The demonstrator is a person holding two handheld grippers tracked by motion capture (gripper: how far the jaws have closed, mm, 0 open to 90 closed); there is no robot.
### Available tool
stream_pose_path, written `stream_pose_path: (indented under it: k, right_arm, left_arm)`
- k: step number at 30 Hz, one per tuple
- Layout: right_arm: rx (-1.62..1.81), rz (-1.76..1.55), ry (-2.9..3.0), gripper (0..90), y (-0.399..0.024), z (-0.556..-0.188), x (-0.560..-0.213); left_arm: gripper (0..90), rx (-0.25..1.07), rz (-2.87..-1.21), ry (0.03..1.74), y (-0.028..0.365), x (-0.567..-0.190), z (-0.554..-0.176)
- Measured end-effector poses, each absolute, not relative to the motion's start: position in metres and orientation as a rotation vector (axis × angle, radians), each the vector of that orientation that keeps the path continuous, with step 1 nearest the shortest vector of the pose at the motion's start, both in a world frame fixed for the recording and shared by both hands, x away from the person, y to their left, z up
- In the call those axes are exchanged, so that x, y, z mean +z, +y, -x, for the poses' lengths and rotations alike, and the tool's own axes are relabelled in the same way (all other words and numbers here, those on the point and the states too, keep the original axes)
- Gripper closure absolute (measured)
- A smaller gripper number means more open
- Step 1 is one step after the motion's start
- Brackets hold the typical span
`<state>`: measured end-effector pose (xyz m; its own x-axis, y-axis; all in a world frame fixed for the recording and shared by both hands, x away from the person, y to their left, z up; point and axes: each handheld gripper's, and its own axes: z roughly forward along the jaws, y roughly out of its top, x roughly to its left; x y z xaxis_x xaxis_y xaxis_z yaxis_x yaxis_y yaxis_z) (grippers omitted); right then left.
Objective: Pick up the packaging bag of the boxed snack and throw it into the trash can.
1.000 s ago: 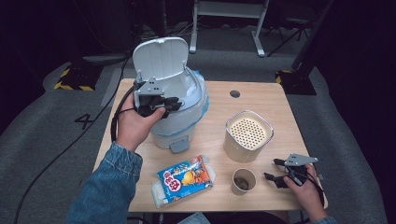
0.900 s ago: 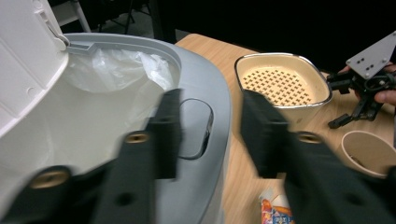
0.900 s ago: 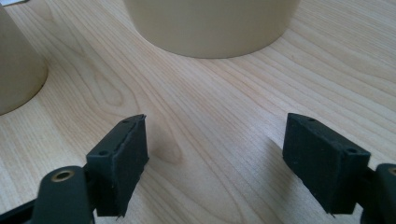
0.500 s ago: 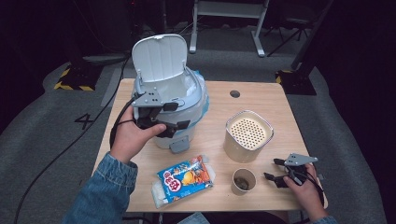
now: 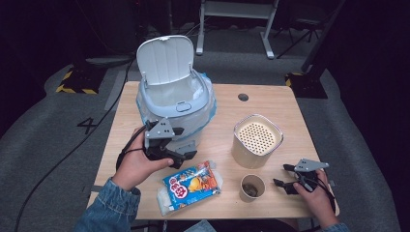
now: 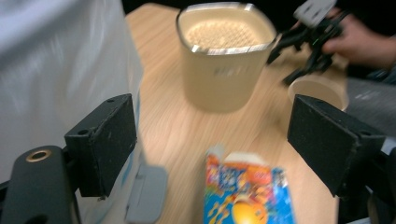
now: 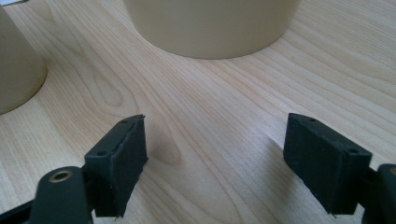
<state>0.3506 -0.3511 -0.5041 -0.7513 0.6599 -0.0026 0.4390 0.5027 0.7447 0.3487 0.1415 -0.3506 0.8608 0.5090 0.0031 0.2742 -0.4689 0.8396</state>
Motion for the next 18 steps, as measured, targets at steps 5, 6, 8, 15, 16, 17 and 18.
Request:
stream_pose_path:
  k: [5,6,8,15,16,17,18]
  right_arm:
    - [1.097,-0.925,2.462,21.6,-0.351,-0.351,-0.504]
    - [1.097,-0.925,2.462,21.6,-0.351,-0.351,-0.504]
    - [1.098,-0.926,2.462,21.6,-0.351,-0.351,-0.504]
    - [1.097,-0.925,2.462,21.6,-0.351,-0.351,-0.504]
    - [1.097,-0.925,2.462,21.6,-0.351,-0.351,-0.504]
    - [1.097,-0.925,2.462,21.6,-0.351,-0.351,-0.504]
    - [1.097,-0.925,2.462,21.6,-0.351,-0.351,-0.504]
  left_arm:
    - [25.6,0.257,-2.098,0.597,0.144,-0.376,-0.351]
    - [25.9,0.253,-2.102,0.600,0.145,-0.380,-0.352]
    - [28.1,0.224,-2.112,0.620,0.146,-0.395,-0.354]
    - [27.3,0.140,-2.157,0.694,0.148,-0.432,-0.360]
    - [27.9,0.140,-2.157,0.694,0.148,-0.432,-0.360]
    - [27.9,0.123,-2.171,0.705,0.149,-0.438,-0.361]
    - [29.2,0.106,-2.183,0.729,0.149,-0.445,-0.364]
